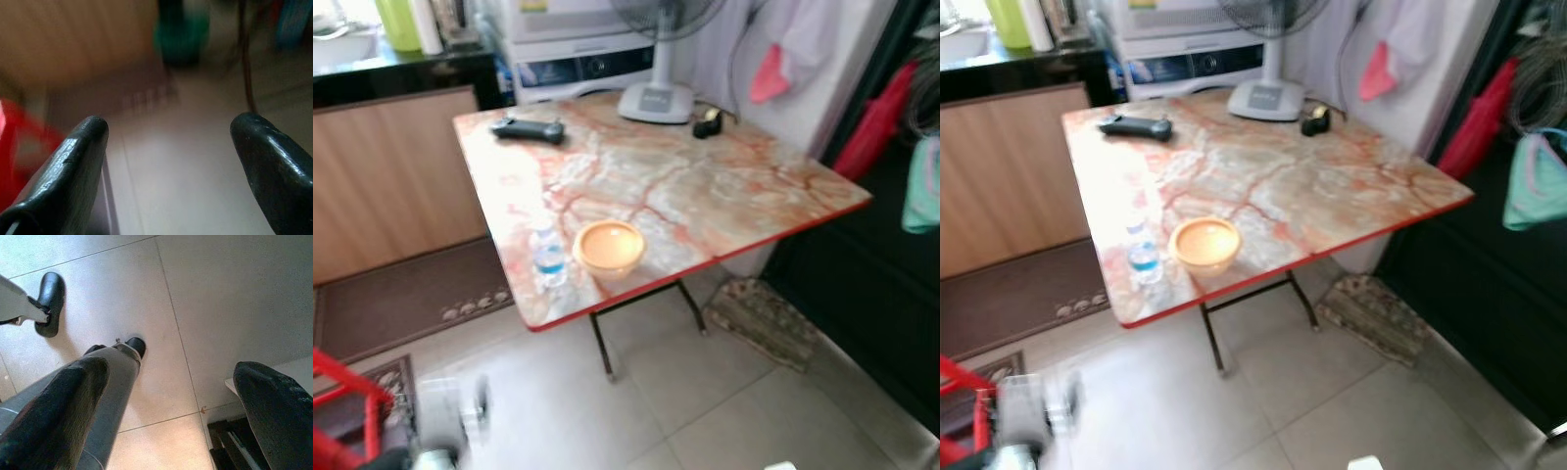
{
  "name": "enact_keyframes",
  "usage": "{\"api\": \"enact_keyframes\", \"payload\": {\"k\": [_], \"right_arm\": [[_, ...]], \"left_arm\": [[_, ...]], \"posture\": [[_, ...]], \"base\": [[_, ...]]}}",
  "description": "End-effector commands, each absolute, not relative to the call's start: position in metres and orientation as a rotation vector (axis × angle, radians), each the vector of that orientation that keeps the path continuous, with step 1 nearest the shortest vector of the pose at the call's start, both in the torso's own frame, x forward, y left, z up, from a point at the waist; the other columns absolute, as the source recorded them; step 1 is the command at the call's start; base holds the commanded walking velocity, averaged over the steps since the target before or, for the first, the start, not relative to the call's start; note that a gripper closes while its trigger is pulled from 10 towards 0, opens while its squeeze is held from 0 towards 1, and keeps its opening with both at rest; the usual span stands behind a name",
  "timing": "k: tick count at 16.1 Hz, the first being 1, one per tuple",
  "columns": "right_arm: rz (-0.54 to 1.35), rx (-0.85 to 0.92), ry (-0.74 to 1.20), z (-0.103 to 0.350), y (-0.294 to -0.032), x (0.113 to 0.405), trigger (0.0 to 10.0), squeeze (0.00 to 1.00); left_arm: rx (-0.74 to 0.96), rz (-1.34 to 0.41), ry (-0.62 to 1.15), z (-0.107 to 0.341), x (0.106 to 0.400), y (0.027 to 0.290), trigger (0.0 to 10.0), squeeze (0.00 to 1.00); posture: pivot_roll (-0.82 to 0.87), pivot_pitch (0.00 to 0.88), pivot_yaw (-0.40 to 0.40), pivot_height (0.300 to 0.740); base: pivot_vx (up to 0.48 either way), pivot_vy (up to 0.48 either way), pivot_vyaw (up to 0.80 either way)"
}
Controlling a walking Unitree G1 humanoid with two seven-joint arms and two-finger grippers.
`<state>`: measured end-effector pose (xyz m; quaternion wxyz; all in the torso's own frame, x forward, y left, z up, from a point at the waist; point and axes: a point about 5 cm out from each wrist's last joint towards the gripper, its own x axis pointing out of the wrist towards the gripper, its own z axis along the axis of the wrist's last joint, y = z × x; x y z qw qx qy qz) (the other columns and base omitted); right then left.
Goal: Restocking fridge
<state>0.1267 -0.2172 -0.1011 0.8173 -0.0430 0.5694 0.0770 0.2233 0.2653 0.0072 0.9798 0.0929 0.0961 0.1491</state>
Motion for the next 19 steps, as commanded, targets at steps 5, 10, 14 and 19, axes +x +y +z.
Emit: {"api": "enact_keyframes", "payload": {"k": [5,10,14,19], "right_arm": [[0.081,-0.039,1.209,-0.106,-0.215,0.114,10.0,0.0],[0.036,-0.001,1.21,-0.108,-0.212,0.108,10.0,0.0],[-0.011,0.004,1.186,-0.106,-0.219,0.11,10.0,0.0],[-0.048,0.022,1.177,-0.106,-0.222,0.107,10.0,0.0]], "left_arm": [[0.244,0.075,-0.197,0.087,0.246,0.214,10.0,0.0],[0.202,0.019,-0.305,0.123,0.245,0.184,10.0,0.0],[0.178,0.027,-0.361,0.154,0.25,0.175,10.0,0.0],[0.189,0.014,-0.335,0.164,0.252,0.175,10.0,0.0]], "posture": [[0.17,0.0,-0.059,0.74],[0.2,0.0,-0.094,0.74],[0.19,0.0,-0.058,0.74],[0.17,0.0,-0.061,0.74]], "base": [[0.0,0.0,0.0],[0.0,0.0,0.0],[0.0,0.0,0.0],[0.0,0.0,0.0]]}}
